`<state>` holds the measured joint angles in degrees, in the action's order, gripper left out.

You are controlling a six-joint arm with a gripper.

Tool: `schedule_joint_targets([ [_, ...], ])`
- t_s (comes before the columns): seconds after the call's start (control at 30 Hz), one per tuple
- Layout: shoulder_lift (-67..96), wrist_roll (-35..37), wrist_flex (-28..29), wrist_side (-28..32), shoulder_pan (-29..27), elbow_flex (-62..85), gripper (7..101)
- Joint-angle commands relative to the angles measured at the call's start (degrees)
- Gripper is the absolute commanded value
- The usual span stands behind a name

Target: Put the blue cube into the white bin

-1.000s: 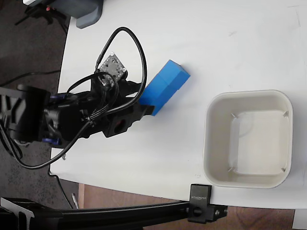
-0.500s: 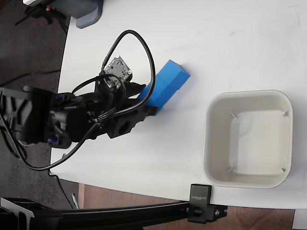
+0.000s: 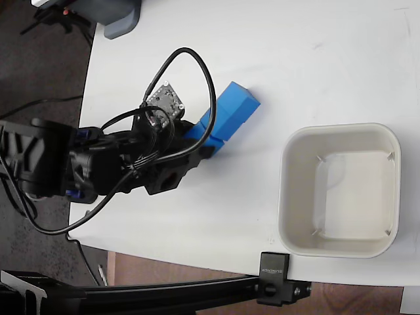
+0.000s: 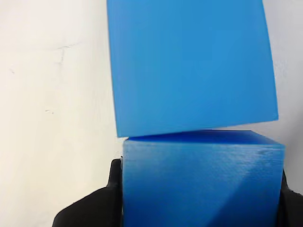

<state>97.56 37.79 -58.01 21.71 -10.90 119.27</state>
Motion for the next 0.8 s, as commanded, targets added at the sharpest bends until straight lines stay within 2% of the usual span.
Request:
schedule_joint_targets([
  [0.03,4.22,-0.44,1.05,-0.62,-0.7,-0.62,58.1],
  [0.17,7.03,-1.05,0.0,-1.41,-1.14,-0.26,55.1],
  [0.37,15.82,-0.44,-6.77,-1.49,-4.66,-0.79,54.6],
  [0.43,19.51,-2.2,-6.77,-1.32,-5.89,-0.44,54.6],
  [0.5,22.68,-6.06,-2.55,-1.14,-6.42,1.14,53.5],
  [0.63,26.19,-16.0,11.6,-2.72,-6.42,5.01,49.5],
  [0.8,24.08,-25.31,28.13,-8.0,-4.66,6.42,49.5],
])
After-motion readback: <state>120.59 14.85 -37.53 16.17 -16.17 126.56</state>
